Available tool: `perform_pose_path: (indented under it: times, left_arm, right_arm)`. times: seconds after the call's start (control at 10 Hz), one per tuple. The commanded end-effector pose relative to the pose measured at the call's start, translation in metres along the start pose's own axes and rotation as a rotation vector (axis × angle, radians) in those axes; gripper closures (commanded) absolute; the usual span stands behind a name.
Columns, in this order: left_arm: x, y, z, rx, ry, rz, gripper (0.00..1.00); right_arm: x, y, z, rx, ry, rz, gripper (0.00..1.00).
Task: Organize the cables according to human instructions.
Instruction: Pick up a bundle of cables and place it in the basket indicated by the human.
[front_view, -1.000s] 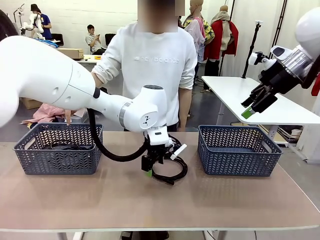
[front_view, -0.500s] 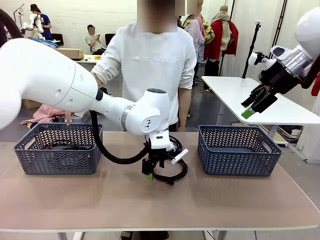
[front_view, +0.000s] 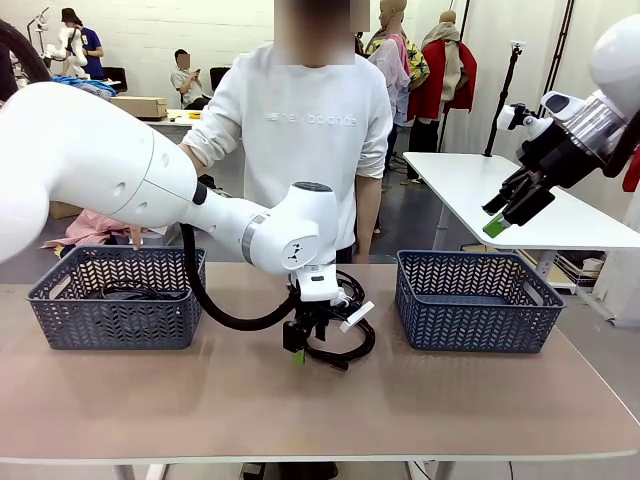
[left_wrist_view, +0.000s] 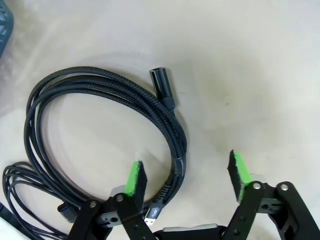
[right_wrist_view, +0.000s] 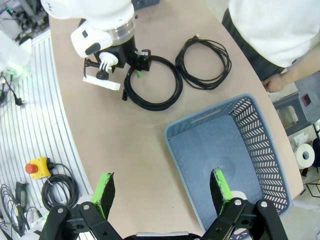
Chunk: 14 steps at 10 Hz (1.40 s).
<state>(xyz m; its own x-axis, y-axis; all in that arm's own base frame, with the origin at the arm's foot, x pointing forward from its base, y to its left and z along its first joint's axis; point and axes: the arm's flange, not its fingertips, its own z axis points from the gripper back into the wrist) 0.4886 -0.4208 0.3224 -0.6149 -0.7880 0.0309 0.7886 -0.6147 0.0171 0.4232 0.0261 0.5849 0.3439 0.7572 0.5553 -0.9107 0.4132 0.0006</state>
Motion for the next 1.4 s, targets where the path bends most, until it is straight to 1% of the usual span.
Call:
perform_pose_path:
  times: [0.0,0.1,0.2,0.3,0.4,0.5,0.6,0.7,0.8,0.9,1.0,1.1,1.3]
  left_arm:
    - [-0.002,-0.004,0.001,0.013,0.007,-0.013,0.40]
    - [-0.002,-0.004,0.000,0.012,0.007,-0.012,0.25]
    - [-0.002,-0.003,0.000,0.009,0.008,-0.014,0.60]
    - [-0.002,-0.003,-0.001,0.006,0.009,-0.014,0.45]
    - [-0.002,-0.003,-0.002,0.003,0.012,-0.017,0.80]
    - [-0.002,-0.004,-0.004,-0.002,0.013,-0.017,0.65]
    - [-0.003,-0.004,-0.005,-0.004,0.012,-0.018,0.53]
    - [-0.003,-0.003,-0.006,-0.006,0.013,-0.017,0.85]
    - [-0.003,-0.003,-0.008,-0.011,0.013,-0.019,0.73]
    - [-0.004,-0.002,-0.010,-0.012,0.016,-0.020,1.00]
    - [-0.004,-0.002,-0.010,-0.012,0.015,-0.020,0.93]
    - [-0.003,-0.004,-0.008,-0.010,0.020,-0.021,1.00]
    - [-0.001,-0.010,0.009,0.006,0.038,-0.017,1.00]
  right_arm:
    - [0.002,-0.001,0.002,-0.003,0.002,0.001,0.00]
    - [0.002,-0.001,0.002,-0.003,0.002,0.001,0.00]
    - [0.002,-0.001,0.002,-0.003,0.002,0.001,0.00]
    - [0.002,-0.001,0.002,-0.003,0.002,0.001,0.00]
    - [0.002,-0.001,0.002,-0.003,0.002,0.001,0.00]
    - [0.002,-0.001,0.002,-0.003,0.002,0.001,0.00]
    - [0.002,-0.001,0.002,-0.003,0.002,0.001,0.00]
    - [0.002,-0.001,0.002,-0.003,0.002,0.001,0.00]
    - [0.002,-0.001,0.002,-0.003,0.002,0.001,0.00]
    - [0.002,-0.001,0.002,-0.003,0.002,0.001,0.00]
    - [0.002,-0.001,0.002,-0.003,0.002,0.001,0.00]
    - [0.002,-0.001,0.002,-0.003,0.002,0.001,0.00]
    - [0.002,-0.001,0.002,-0.003,0.002,0.001,0.00]
